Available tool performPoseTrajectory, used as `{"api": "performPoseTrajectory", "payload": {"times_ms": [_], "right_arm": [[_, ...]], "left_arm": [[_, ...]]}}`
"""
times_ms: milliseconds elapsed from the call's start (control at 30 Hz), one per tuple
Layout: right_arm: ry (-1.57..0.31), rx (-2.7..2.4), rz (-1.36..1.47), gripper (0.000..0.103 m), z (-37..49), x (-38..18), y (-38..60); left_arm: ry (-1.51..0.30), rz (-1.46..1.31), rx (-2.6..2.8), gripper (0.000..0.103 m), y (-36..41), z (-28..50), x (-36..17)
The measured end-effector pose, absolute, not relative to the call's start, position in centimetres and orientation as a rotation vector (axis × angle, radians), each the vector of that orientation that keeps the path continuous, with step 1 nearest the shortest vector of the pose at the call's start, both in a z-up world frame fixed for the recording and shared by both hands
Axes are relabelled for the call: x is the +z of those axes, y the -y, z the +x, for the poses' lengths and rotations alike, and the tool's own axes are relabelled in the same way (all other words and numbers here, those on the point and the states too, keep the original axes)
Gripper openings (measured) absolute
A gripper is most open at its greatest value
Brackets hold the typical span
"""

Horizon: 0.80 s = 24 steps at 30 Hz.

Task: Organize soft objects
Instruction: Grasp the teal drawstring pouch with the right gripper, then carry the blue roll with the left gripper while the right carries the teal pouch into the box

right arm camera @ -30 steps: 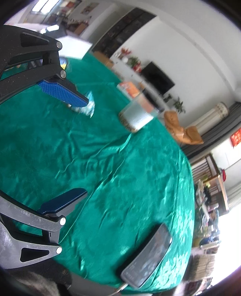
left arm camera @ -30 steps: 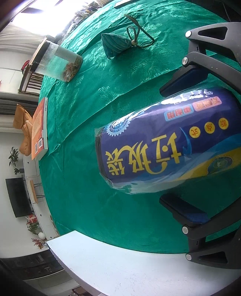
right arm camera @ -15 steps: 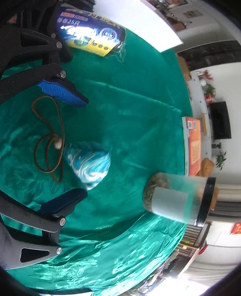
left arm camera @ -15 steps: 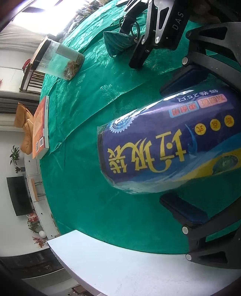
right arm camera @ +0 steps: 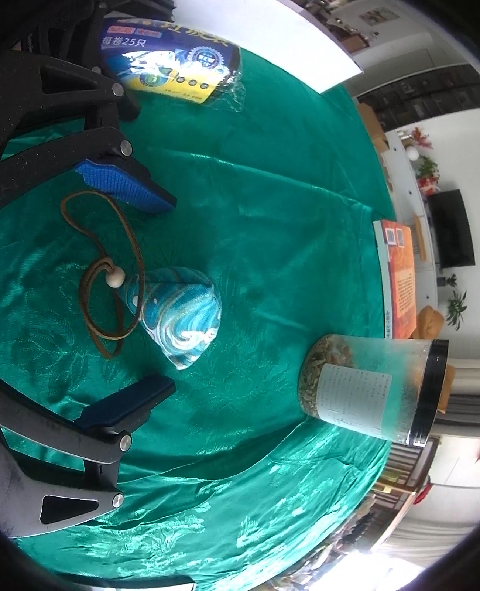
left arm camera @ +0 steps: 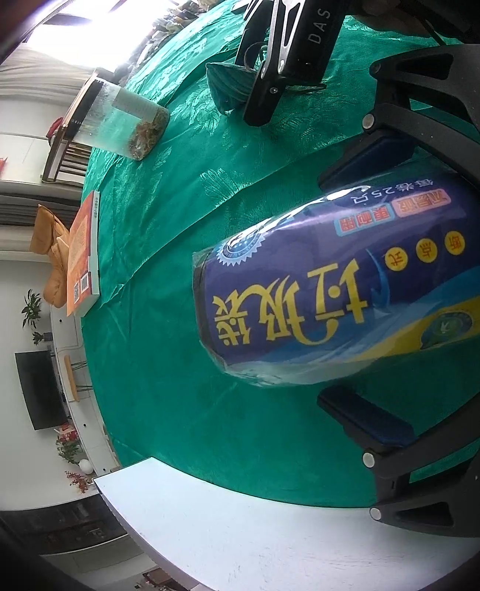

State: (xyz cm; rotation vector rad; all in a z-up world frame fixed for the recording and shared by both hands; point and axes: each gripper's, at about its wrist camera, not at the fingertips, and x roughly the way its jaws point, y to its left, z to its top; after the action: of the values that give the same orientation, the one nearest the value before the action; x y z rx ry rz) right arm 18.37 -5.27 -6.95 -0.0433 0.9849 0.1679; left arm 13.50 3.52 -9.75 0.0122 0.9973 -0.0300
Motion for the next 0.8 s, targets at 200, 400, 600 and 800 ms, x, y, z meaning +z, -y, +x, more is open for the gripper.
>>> {"api": "performPoseTrajectory", "payload": {"times_ms": [200,400,600,800], "right_arm": [[-0.974,0.172,-0.034,0.038,17.2,-6.9,7.3],[-0.947,0.221,0.098,0.038,16.3,-3.8,10.0],[-0.848,0.395,0.093,0.038,12.8,4.5,6.8],[-0.775,0.739,0.111,0.038,7.7,11.7,-3.4]], "left_arm": [[-0.985,0.008,-0.044,0.081,-3.7,13.3,-9.2],[-0.938,-0.200,-0.141,0.055,-6.0,11.7,-5.6],[-0.794,-0.307,-0.178,0.055,-12.3,6.6,3.1],[-0.740,-0.238,0.088,0.058,-22.7,0.9,7.8]]}}
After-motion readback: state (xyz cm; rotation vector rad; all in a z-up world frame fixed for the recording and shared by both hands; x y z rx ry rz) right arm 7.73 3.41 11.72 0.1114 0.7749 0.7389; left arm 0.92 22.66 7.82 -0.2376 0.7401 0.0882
